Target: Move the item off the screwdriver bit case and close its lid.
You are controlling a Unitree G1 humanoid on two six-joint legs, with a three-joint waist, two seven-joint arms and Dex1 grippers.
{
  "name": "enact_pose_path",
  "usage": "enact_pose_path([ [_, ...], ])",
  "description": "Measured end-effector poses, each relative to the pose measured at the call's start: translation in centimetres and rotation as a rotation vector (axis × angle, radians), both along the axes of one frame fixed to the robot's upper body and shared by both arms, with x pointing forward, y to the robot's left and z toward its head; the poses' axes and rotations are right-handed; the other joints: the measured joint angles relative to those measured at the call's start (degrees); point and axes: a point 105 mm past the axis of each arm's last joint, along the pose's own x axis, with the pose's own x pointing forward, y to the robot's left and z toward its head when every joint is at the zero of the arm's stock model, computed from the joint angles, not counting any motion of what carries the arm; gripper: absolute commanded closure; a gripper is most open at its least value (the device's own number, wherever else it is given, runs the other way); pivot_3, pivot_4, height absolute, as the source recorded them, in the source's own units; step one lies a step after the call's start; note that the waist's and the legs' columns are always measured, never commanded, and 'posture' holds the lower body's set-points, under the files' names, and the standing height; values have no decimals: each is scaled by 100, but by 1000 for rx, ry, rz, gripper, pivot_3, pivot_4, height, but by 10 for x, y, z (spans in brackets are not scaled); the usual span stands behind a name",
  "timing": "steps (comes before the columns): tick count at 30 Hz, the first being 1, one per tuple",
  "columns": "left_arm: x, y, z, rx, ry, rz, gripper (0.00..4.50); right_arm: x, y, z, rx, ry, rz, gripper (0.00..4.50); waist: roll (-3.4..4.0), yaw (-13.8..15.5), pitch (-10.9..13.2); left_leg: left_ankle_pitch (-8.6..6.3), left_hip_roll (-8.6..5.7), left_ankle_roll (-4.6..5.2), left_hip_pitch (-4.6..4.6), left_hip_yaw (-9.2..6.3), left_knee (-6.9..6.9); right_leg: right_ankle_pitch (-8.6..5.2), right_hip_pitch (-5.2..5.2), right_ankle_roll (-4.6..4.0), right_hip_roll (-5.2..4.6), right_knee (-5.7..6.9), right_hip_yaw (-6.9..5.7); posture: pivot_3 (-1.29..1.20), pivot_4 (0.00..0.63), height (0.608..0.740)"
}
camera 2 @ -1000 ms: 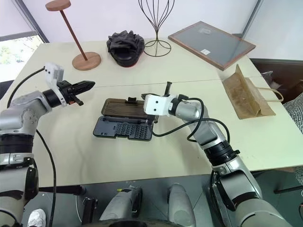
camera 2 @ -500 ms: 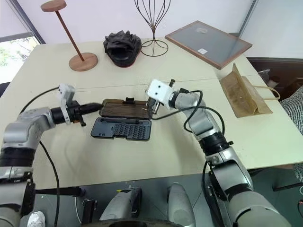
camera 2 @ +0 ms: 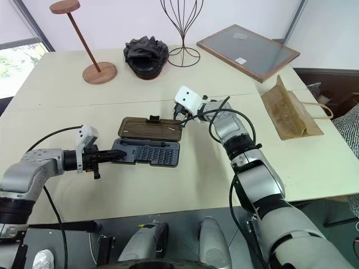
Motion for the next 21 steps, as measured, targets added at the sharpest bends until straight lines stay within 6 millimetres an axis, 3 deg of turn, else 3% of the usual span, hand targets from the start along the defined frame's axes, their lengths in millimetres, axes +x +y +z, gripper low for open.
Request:
enact_pose_path([
  [1, 1, 0, -1, 3, -5, 2, 4500, 0, 0, -1, -4, 6, 4, 4489, 0, 0, 0, 0, 0, 0, 0, 0, 0, 0, -1, 0, 0, 0, 0, 0, 150, 740],
  [4, 1, -2, -2, 9, -11, 0, 4500, 1, 0, -4, -14, 31, 13, 3645, 0, 0, 0, 0, 0, 0, 0, 0, 0, 0, -1, 0, 0, 0, 0, 0, 150, 740],
  [9, 2, -3, -3, 16, -28, 1, 4500, -1, 4, -6, -64, 60, 62, 1210, 1, -1, 0, 0, 0, 0, 0, 0, 0, 0, -1, 0, 0, 0, 0, 0, 150, 740],
  [12, 3, -2, -3, 17, -31, 3, 4500, -2, 7, -7, -94, 71, 86, 90, 1, 0, 0, 0, 0, 0, 0, 0, 0, 0, -1, 0, 0, 0, 0, 0, 150, 740],
  [21, 3, -3, -5, 15, -44, 8, 4500, -3, 12, -18, -112, 150, 99, 90, 2, -2, 0, 0, 0, -1, 1, 0, 0, 0, 0, 0, 0, 1, 0, 0, 150, 740],
])
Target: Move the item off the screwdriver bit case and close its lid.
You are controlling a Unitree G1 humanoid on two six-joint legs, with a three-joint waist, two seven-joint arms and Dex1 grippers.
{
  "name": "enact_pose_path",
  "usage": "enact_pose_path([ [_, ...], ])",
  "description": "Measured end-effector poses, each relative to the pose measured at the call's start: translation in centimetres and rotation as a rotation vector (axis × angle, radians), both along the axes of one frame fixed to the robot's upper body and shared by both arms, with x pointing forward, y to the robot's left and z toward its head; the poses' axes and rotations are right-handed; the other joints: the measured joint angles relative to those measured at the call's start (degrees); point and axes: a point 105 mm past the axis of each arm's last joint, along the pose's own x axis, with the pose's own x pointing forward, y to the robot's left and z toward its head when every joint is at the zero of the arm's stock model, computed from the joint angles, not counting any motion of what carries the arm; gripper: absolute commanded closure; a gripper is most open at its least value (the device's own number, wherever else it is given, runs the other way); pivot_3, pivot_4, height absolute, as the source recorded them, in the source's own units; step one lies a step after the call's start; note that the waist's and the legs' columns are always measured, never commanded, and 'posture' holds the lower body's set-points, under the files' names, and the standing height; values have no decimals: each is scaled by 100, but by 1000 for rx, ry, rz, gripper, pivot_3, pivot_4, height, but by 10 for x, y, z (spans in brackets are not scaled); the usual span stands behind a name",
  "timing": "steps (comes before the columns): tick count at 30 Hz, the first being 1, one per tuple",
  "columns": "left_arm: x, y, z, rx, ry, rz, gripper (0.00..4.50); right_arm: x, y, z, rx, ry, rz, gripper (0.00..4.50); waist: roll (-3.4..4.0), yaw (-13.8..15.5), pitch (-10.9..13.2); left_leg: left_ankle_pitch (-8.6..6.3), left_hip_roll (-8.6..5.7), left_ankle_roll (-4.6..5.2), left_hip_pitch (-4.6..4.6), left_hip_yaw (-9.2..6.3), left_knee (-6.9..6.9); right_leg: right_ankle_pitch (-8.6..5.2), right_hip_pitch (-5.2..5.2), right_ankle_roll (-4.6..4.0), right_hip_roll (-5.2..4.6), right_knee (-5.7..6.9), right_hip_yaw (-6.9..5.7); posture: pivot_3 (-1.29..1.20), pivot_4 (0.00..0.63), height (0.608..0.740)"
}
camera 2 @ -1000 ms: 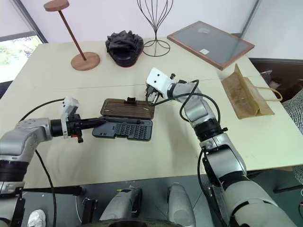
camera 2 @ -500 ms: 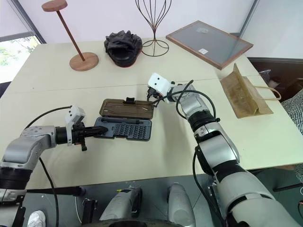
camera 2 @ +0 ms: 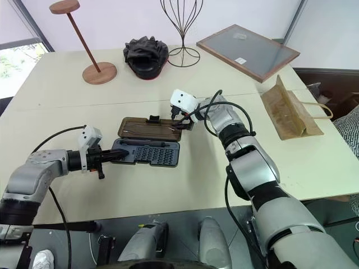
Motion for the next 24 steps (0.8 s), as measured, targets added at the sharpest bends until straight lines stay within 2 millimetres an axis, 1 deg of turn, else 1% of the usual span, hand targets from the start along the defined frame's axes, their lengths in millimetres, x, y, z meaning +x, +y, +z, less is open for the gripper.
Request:
enact_pose_path([
  [5, 0, 0, -1, 3, -4, 5, 4500, 3, 0, -1, 22, 6, -29, 90, 3, -2, -2, 0, 0, -1, 3, 0, 0, 0, 1, 0, 0, 2, 0, 0, 150, 740],
  [9, 0, 1, -1, 7, -15, 10, 4500, 4, -3, -5, 57, 52, -80, 90, 4, -2, -3, 0, 0, -1, 3, 0, 0, 1, 2, -1, 0, 3, 1, 0, 150, 740],
  [10, 0, 1, -1, 7, -16, 12, 4500, 4, -4, -5, 65, 68, -95, 314, 5, -2, -3, 0, 0, -1, 3, 0, 0, 1, 2, -1, 0, 4, 0, 0, 150, 740],
  [12, 0, 0, -1, 8, -18, 11, 4500, 5, -6, -7, 87, 105, -126, 930, 5, -1, -3, 1, 0, -1, 3, 0, 0, 1, 2, -1, 0, 4, 0, 0, 150, 740],
  [14, 0, 0, -1, 9, -20, 11, 4500, 4, -7, -8, 102, 131, -144, 1995, 5, -1, -4, 0, 0, -1, 3, 0, 1, 1, 3, -1, 0, 4, 0, 0, 150, 740],
  [17, 1, -1, -2, 10, -29, 12, 4500, 2, -4, -10, 111, 154, -129, 3555, 5, 1, -4, 1, 0, -1, 4, -1, 3, 1, 4, -1, 0, 4, 0, 0, 150, 740],
  [19, 1, -1, -2, 13, -32, 17, 4500, -1, -2, -11, 105, 167, -108, 4473, 5, 0, -5, 1, 0, -2, 5, 0, 5, 2, 6, -2, 0, 4, 0, 0, 150, 740],
  [21, 2, 1, -3, 20, -34, 30, 4500, -2, -4, -12, 81, 178, -92, 4473, 1, -5, -14, 1, 2, -2, 21, -1, 4, 2, 21, -3, 5, 5, -1, 0, 150, 740],
  [24, 3, 2, -3, 24, -38, 35, 4500, -3, -3, -12, 75, 180, -85, 4473, 7, -44, -13, 1, 3, -2, 22, -4, -1, 3, 17, -5, 7, 12, 0, 0, 150, 740],
])
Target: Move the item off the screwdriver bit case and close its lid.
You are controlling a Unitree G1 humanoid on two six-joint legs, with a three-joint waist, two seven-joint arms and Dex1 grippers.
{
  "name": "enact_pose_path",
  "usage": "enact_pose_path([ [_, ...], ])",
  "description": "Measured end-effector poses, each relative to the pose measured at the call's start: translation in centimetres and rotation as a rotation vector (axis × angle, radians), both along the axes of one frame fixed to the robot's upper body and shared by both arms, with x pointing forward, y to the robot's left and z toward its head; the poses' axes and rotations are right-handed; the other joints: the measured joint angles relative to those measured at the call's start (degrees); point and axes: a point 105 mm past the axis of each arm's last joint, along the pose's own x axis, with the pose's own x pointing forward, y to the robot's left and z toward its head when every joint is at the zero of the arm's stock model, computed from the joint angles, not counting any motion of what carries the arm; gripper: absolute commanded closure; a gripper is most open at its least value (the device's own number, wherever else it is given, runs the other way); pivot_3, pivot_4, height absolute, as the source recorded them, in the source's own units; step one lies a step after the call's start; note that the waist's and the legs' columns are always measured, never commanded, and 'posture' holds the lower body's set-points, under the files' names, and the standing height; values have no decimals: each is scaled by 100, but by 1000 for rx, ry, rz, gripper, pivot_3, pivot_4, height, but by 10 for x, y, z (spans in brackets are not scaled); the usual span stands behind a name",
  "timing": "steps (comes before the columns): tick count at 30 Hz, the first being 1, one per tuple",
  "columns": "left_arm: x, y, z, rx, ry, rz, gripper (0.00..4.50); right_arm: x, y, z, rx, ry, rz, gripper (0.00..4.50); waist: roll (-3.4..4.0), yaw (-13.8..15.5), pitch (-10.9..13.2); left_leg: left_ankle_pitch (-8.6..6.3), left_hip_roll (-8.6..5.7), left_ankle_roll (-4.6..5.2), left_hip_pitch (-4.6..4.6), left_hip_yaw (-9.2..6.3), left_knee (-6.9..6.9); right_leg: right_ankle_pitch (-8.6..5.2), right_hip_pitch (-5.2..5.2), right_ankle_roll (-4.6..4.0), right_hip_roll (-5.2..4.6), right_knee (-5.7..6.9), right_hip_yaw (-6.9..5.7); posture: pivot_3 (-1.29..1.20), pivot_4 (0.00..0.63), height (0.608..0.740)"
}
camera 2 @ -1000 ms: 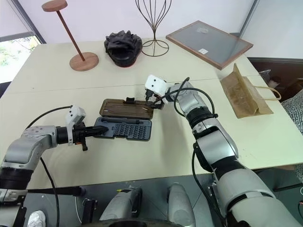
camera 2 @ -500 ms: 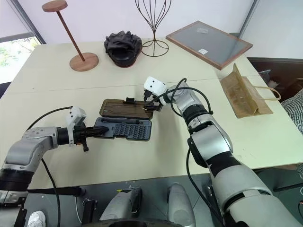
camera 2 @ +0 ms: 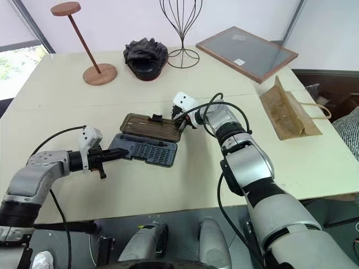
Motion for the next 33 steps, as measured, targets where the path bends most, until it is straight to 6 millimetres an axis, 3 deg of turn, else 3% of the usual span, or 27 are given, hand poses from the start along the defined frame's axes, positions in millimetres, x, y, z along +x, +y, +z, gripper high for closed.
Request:
enact_pose_path([
  [10, 0, 2, 0, -12, -12, 21, 4500, -2, 3, 3, -75, -94, 101, 4473, 0, -44, 0, 0, 0, 0, -3, -1, 0, 0, -2, 0, 0, 0, 0, 0, 150, 740],
  [19, 9, 4, 5, -66, 6, 60, 4500, -12, -8, 7, -124, -225, 242, 4473, 0, -44, 1, 1, -1, -1, -15, -1, 3, 0, -14, 0, -1, -1, 0, 0, 150, 740],
  [27, 29, 0, 45, -188, -56, 93, 4500, -20, 1, 18, -125, -331, 306, 4473, -2, -86, 3, 2, 0, -3, -18, -1, 2, 0, -17, 0, 0, -2, 0, 0, 150, 740],
  [33, 30, 4, 49, -236, -40, 126, 4500, -19, 4, 21, -135, -381, 311, 4473, -3, -80, 4, 2, 0, -4, -18, -1, 3, 0, -18, 0, 0, -2, 0, 0, 150, 740],
])
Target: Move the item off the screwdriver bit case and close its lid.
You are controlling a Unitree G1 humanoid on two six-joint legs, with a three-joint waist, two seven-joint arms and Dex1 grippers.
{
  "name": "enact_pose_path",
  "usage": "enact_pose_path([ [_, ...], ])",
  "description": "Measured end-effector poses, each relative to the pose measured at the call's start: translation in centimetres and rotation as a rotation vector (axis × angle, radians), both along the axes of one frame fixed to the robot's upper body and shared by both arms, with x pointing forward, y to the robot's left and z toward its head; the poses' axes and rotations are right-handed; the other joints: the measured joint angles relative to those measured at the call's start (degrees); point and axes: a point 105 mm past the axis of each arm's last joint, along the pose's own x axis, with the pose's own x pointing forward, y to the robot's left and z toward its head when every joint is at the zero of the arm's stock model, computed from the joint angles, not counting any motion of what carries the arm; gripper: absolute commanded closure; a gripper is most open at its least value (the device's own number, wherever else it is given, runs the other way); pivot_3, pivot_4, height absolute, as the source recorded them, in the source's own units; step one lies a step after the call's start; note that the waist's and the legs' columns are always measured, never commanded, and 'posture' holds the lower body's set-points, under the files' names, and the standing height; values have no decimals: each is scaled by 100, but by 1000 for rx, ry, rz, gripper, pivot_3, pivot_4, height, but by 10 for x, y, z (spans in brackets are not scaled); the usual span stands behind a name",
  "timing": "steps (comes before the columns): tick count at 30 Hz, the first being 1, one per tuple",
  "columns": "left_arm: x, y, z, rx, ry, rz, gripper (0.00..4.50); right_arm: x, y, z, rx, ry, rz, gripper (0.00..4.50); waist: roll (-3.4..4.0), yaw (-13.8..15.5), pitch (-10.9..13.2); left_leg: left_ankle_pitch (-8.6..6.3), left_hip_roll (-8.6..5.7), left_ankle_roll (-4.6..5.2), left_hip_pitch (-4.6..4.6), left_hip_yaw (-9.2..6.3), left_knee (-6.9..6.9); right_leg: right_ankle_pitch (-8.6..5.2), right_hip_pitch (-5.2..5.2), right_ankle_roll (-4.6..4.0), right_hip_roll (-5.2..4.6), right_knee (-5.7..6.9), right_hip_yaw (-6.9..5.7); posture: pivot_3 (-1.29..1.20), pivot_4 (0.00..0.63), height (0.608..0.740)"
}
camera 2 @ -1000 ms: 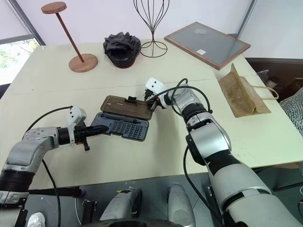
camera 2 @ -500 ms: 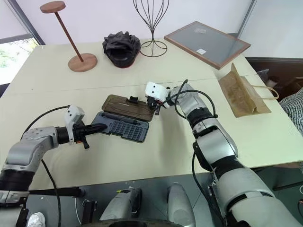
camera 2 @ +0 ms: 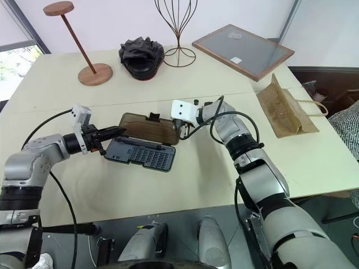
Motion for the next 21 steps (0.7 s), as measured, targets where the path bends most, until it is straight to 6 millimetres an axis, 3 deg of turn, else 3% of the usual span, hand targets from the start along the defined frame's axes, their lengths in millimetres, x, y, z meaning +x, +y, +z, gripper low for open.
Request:
enact_pose_path([
  [7, 21, 15, 40, -129, -98, 137, 4500, -4, 9, 12, 6, -131, 58, 4473, -2, 9, 1, 0, -1, -1, -1, -1, 3, 0, 1, 1, -1, -1, -1, 0, 150, 740],
  [11, 34, 37, 54, -199, -121, 259, 4500, -9, 10, 14, 6, -179, 83, 4473, -2, -5, 1, 1, 0, -2, -1, 0, 2, 0, -1, 1, 0, -1, 0, 0, 150, 740],
  [16, 42, 68, 48, -243, -78, 373, 4500, -16, 12, 15, 14, -213, 104, 4473, -2, -9, 1, 1, 0, -2, -1, 1, 2, 0, -2, 1, 0, 0, 0, 0, 150, 740],
  [21, 44, 91, 23, -236, -6, 438, 4500, -25, 19, 14, 17, -237, 142, 4473, -3, 2, 0, 1, -1, -3, -1, 0, 2, 0, -2, 1, 1, 0, -1, 0, 150, 740],
])
